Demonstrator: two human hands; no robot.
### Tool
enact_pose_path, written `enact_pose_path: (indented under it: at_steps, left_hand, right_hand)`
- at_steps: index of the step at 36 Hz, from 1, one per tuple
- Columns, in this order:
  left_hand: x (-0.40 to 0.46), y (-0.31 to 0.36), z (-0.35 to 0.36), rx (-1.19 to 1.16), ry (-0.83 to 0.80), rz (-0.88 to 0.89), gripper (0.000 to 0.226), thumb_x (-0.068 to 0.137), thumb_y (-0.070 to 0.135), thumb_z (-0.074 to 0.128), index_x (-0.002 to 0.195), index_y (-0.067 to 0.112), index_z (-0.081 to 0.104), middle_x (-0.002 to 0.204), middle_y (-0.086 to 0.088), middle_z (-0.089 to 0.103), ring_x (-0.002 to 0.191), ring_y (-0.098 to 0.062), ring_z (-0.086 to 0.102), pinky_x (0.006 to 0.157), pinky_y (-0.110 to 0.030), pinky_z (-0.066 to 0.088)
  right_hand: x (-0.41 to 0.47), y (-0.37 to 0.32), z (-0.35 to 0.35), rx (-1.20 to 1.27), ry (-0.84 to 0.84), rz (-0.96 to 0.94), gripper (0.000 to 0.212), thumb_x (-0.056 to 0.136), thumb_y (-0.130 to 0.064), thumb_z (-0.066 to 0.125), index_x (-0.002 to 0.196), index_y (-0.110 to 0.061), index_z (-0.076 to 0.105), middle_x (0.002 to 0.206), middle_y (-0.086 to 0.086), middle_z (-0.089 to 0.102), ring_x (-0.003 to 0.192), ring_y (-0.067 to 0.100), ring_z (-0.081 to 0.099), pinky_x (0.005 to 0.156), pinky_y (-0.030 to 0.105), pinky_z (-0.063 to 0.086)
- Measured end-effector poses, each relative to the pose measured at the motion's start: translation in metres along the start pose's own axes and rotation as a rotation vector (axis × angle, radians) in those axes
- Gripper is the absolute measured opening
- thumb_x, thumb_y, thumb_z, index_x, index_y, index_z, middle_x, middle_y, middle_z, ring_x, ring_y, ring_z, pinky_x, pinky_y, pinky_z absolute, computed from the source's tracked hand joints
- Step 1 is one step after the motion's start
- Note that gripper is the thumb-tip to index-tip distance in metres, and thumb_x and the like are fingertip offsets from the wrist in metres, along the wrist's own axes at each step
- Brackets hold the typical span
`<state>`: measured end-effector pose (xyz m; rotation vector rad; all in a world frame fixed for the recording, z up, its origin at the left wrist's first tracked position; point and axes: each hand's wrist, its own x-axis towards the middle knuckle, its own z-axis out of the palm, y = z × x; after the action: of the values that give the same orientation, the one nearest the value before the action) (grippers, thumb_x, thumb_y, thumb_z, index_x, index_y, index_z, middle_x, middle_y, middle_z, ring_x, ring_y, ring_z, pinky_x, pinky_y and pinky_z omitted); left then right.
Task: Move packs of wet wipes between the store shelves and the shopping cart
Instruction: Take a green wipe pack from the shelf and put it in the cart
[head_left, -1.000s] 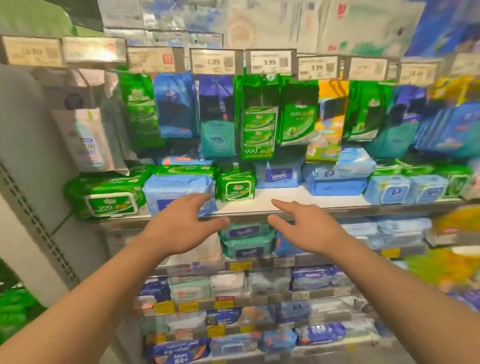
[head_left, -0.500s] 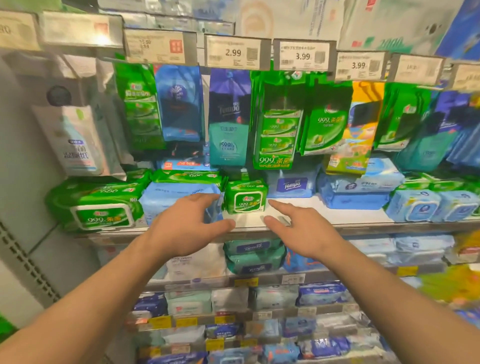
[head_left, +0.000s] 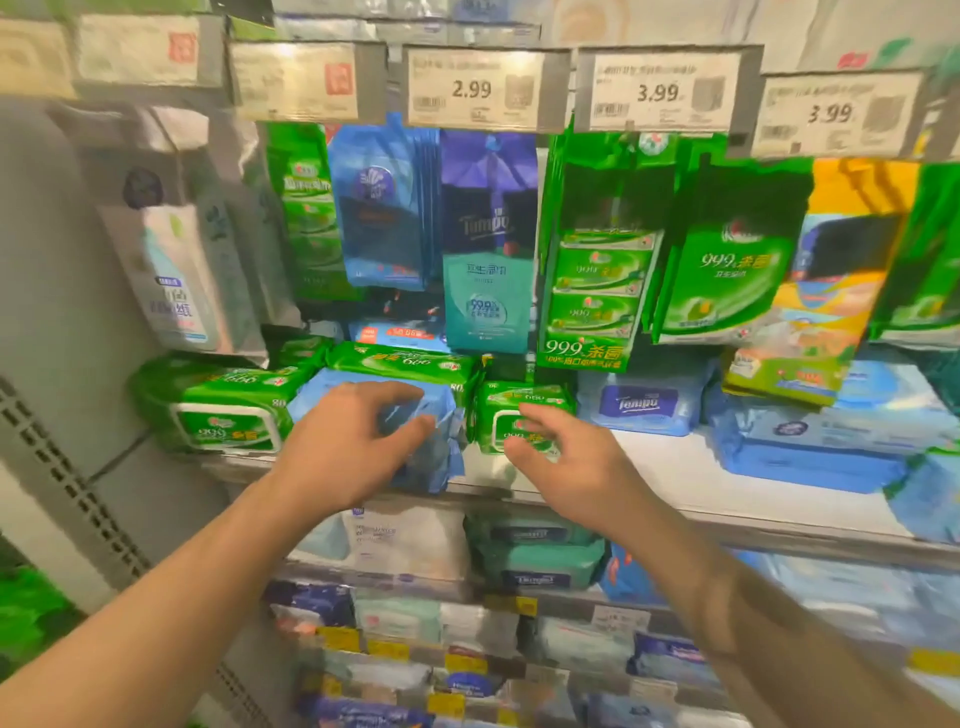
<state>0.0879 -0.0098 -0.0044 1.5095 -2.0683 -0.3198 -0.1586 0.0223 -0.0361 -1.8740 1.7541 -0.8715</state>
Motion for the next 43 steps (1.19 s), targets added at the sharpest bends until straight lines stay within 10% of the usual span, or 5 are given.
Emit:
enact_pose_path:
  at_steps: [16,24,30,36,43]
  left_hand:
    - [0.006,-0.067,0.017,-0.353,0.557,-0.347,0.043,0.098,0.029,0.061,0.137,0.015,0.051,0.134,-0.004,0.048,0.131,-0.019,0.036,0.107,-0.032,0.028]
    - [-0.004,-0.083,0.026,-0.64,0.578,-0.314,0.056,0.085,0.05,0.05,0.131,0.02,0.053,0.128,0.005,0.053,0.109,0.004,0.05,0.094,-0.009,0.035]
    - [-0.006,-0.086,0.035,-0.698,0.57,-0.324,0.04,0.085,0.047,0.05,0.121,0.029,0.053,0.124,0.004,0.053,0.105,0.006,0.052,0.091,-0.013,0.038]
    - [-0.002,-0.086,0.041,-0.756,0.585,-0.374,0.036,0.088,0.041,0.053,0.12,0.024,0.054,0.121,-0.001,0.057,0.107,-0.006,0.056,0.091,-0.018,0.042]
    - [-0.009,-0.084,0.047,-0.769,0.578,-0.387,0.032,0.097,0.018,0.062,0.127,0.023,0.053,0.118,0.009,0.063,0.099,0.016,0.059,0.08,0.0,0.043]
  right_hand:
    - [0.042,-0.038,0.071,0.539,0.099,0.081,0.062,0.093,-0.042,0.068,0.147,-0.022,0.045,0.15,-0.002,0.051,0.136,0.01,0.05,0.116,0.039,0.041]
    - [0.046,-0.038,0.108,0.567,0.173,0.148,0.05,0.1,-0.034,0.06,0.146,-0.022,0.044,0.128,-0.01,0.058,0.1,-0.021,0.056,0.081,0.001,0.041]
    - [0.043,-0.036,0.116,0.518,0.248,0.166,0.042,0.098,-0.041,0.059,0.137,-0.031,0.049,0.111,-0.024,0.057,0.094,-0.021,0.052,0.082,0.011,0.042]
    - [0.041,-0.034,0.12,0.515,0.275,0.159,0.07,0.09,-0.066,0.055,0.146,-0.025,0.045,0.131,-0.002,0.057,0.116,0.01,0.056,0.096,0.027,0.042]
    - [0.038,-0.033,0.117,0.469,0.229,0.155,0.069,0.091,-0.062,0.049,0.15,-0.028,0.041,0.135,-0.011,0.051,0.119,0.006,0.05,0.097,0.024,0.036]
